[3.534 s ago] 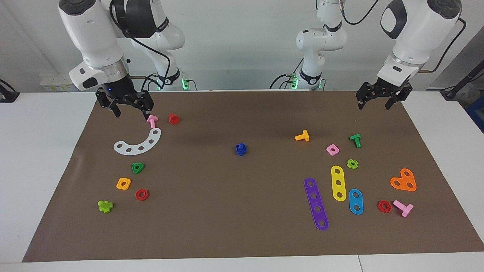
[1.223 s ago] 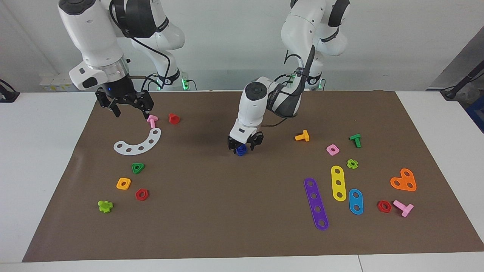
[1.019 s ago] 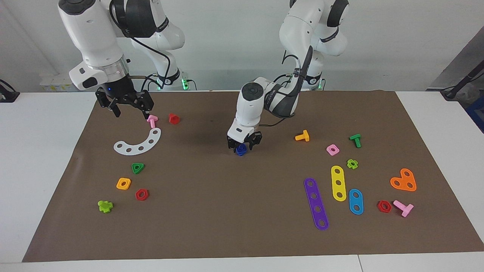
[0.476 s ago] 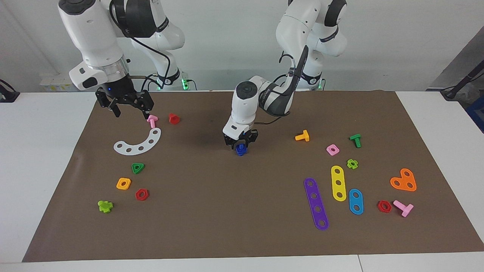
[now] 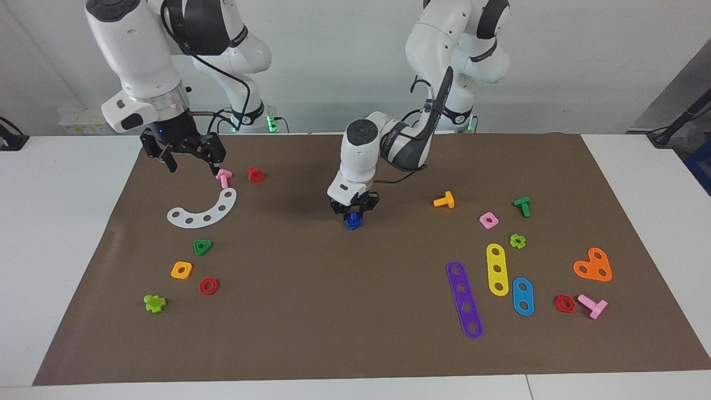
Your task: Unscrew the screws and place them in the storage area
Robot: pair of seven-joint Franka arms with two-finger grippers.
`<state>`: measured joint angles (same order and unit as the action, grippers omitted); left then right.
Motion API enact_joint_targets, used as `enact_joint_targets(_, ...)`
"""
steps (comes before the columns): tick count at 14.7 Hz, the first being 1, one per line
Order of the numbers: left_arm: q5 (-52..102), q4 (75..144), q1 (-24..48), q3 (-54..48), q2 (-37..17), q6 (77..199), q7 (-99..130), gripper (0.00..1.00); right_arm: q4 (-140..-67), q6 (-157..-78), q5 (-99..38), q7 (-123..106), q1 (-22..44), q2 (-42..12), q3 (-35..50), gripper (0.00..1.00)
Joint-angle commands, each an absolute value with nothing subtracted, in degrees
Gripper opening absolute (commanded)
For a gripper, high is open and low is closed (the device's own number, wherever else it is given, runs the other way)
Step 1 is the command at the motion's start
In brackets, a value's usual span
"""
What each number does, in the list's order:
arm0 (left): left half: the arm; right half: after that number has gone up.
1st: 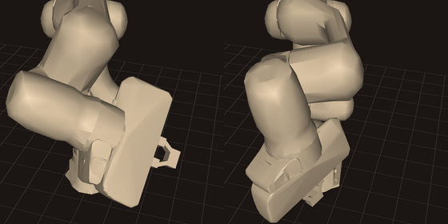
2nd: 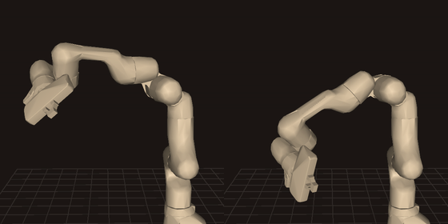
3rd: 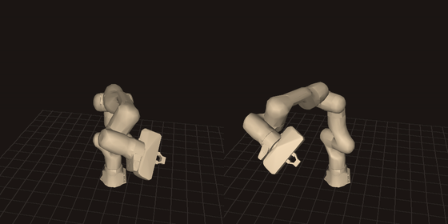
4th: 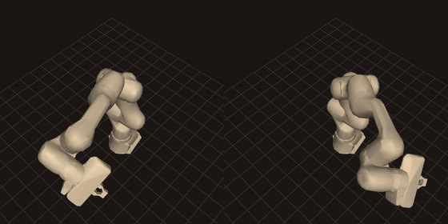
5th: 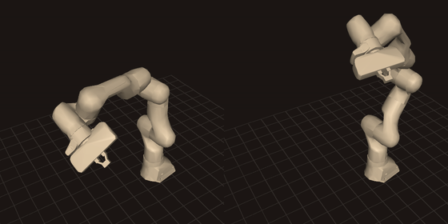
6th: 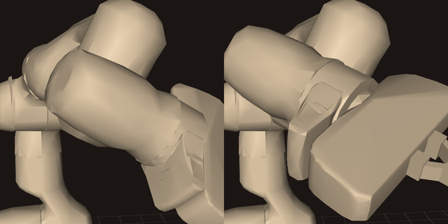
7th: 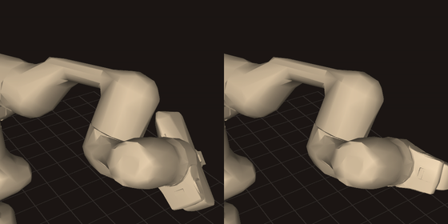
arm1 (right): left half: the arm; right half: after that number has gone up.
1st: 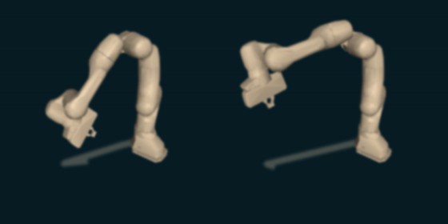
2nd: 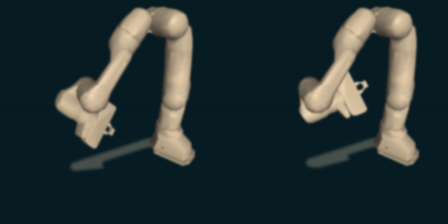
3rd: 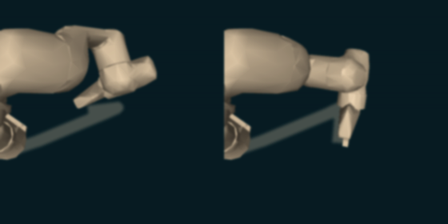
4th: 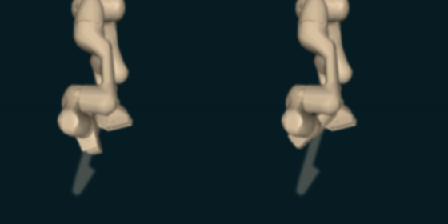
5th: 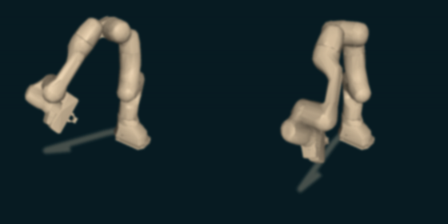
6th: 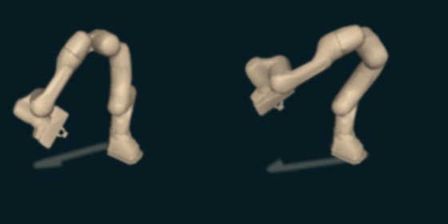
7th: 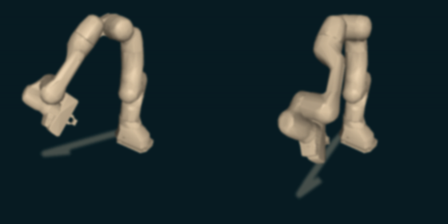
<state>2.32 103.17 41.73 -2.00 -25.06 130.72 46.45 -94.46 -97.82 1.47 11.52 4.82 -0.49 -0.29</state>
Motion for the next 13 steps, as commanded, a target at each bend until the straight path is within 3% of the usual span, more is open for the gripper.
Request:
enact_joint_targets(1, 0.9, 103.1, 41.9, -1.3, -24.5, 130.1, 46.2, 0.18, -95.7, -98.0, 0.9, 9.5, 4.0, 0.7, 0.0, 1.00)
enact_joint_targets(6, 1.0, 100.0, 41.4, -1.4, -24.7, 127.4, 46.1, 0.14, -95.7, -98.1, 0.9, 9.5, 4.0, 0.7, 0.1, 1.00)
enact_joint_targets(13, 6.3, 83.5, 33.9, -1.5, -29.1, 109.6, 37.0, 0.14, -95.7, -98.3, 0.9, 9.6, 4.2, 0.7, 0.1, 1.00)
